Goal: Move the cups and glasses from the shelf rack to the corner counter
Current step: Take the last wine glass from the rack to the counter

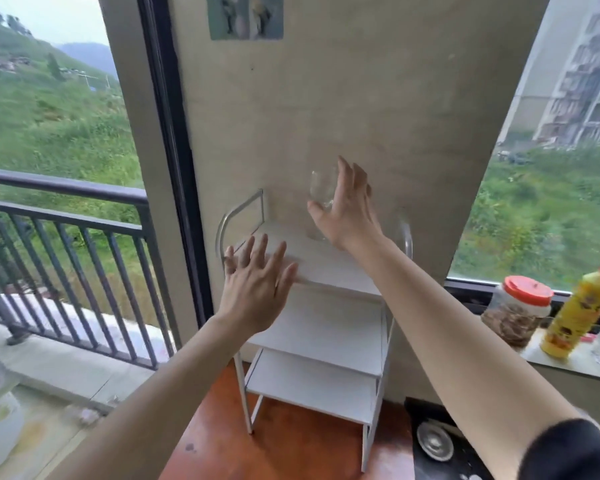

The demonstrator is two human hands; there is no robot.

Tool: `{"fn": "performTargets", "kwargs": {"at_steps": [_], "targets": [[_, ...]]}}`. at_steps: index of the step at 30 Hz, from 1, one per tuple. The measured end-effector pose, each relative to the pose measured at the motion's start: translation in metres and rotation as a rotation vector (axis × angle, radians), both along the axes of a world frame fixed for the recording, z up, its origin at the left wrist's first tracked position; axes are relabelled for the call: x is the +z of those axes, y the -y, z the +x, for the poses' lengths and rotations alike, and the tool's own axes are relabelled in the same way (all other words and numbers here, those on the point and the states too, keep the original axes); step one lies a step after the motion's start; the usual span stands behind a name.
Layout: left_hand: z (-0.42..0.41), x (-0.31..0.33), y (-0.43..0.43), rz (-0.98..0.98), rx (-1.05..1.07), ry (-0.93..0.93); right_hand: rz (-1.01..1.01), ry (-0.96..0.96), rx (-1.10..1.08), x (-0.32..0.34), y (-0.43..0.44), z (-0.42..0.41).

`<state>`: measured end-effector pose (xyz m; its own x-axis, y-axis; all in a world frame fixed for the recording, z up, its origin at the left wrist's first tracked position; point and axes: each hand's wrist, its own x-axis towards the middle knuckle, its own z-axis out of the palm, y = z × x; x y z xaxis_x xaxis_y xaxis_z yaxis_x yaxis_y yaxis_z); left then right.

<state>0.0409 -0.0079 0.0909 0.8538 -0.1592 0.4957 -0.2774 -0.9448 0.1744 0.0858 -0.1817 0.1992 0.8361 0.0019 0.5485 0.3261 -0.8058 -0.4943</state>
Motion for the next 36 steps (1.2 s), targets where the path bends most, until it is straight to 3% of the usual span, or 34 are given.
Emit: {"fn": "performTargets", "kwargs": {"at_steps": [8, 17, 25, 29, 32, 36], "targets": [[0.001, -0.003, 0.004, -0.035, 0.026, 0.036, 0.153, 0.003, 0.016, -0.018, -0.019, 0.032], [-0.002, 0.001, 0.006, -0.012, 0.038, 0.071, 0.288, 0.22, 0.079, -0.021, -0.008, 0.032], [-0.007, 0.005, 0.004, 0.0, 0.016, 0.103, 0.404, 0.323, 0.131, 0.005, 0.004, -0.026], [-0.011, 0.004, 0.007, -0.008, 0.043, 0.031, 0.417, 0.546, 0.102, 0.007, 0.01, -0.079], [-0.029, -0.02, 0.012, -0.073, 0.046, 0.065, 0.454, 0.625, 0.101, -0.025, 0.019, -0.119], [-0.076, -0.088, 0.027, -0.198, -0.067, 0.109, 0.468, 0.508, 0.061, -0.115, 0.045, -0.172]]}}
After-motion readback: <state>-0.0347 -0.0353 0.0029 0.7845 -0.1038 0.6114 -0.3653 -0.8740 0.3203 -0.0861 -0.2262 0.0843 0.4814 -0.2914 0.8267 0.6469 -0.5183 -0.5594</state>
